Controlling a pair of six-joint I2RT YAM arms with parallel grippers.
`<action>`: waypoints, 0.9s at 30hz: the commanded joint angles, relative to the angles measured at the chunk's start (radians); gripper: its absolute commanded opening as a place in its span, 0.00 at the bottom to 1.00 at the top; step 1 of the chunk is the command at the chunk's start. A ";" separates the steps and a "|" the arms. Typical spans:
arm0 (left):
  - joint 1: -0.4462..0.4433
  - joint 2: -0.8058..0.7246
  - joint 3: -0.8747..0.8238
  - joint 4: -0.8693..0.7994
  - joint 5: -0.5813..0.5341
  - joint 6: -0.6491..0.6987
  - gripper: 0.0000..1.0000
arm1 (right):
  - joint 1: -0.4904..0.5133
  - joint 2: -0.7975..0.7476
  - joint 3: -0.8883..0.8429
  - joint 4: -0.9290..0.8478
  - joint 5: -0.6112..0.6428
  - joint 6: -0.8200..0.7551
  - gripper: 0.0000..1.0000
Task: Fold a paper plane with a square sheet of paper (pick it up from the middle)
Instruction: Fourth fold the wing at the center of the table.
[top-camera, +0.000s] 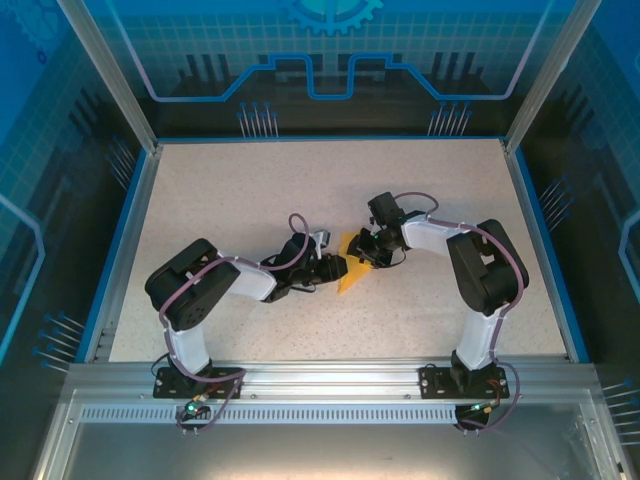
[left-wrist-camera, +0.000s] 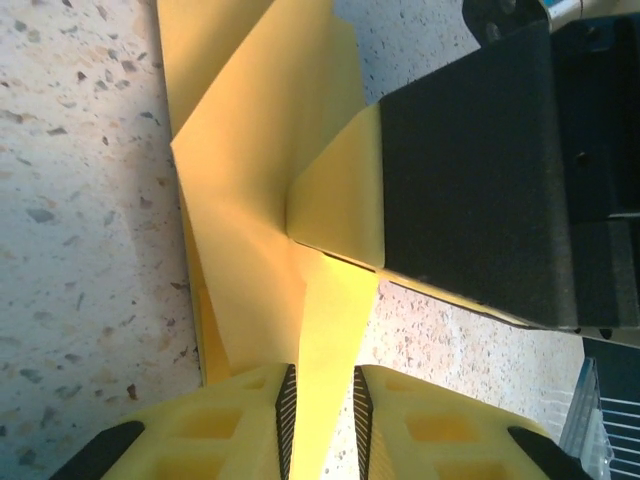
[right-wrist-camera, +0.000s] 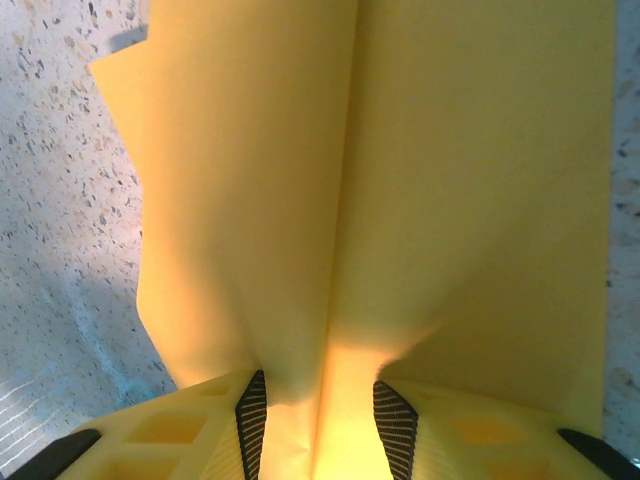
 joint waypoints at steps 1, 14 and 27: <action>0.007 0.020 0.027 -0.029 -0.032 0.038 0.26 | 0.002 0.094 -0.061 -0.101 0.162 0.017 0.40; 0.007 0.049 0.058 -0.050 -0.035 0.049 0.26 | 0.004 0.089 -0.077 -0.109 0.200 0.015 0.38; 0.007 0.059 0.071 -0.064 -0.045 0.052 0.25 | 0.004 0.092 -0.086 -0.114 0.224 0.017 0.35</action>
